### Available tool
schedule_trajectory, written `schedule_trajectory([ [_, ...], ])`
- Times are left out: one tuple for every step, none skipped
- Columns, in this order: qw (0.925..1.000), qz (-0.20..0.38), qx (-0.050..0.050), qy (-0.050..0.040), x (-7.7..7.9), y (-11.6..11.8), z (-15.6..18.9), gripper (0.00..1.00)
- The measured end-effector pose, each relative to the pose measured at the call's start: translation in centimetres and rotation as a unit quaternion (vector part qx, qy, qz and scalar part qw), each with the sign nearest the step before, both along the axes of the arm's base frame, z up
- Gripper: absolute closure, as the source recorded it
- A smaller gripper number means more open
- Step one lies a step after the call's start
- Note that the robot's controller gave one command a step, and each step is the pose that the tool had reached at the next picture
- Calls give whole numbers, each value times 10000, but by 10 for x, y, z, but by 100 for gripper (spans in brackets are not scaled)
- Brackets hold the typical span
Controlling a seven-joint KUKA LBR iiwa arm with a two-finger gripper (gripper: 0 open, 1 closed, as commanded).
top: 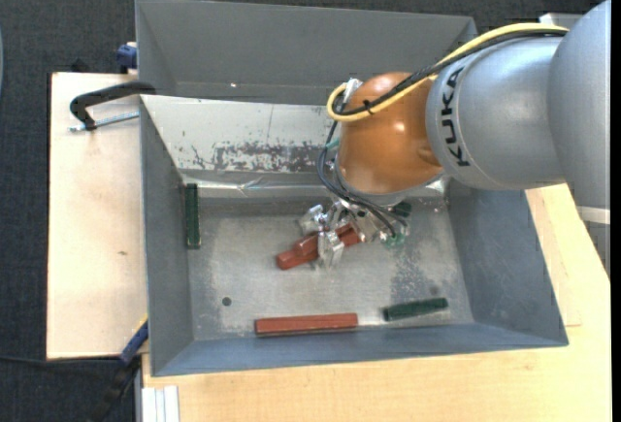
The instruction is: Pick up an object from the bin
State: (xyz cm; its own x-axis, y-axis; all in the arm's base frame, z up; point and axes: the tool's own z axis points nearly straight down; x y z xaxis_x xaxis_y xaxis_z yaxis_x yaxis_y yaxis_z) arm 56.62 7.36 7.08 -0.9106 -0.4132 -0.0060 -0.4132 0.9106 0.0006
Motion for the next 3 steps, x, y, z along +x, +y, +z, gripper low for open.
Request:
schedule_trajectory([
  [10000, -2, 0, 1, 0, 0, 0, 100],
  [10000, 0, -4, 28, -1, 0, 4, 100],
  [10000, -2, -8, 52, -3, 0, 25, 100],
])
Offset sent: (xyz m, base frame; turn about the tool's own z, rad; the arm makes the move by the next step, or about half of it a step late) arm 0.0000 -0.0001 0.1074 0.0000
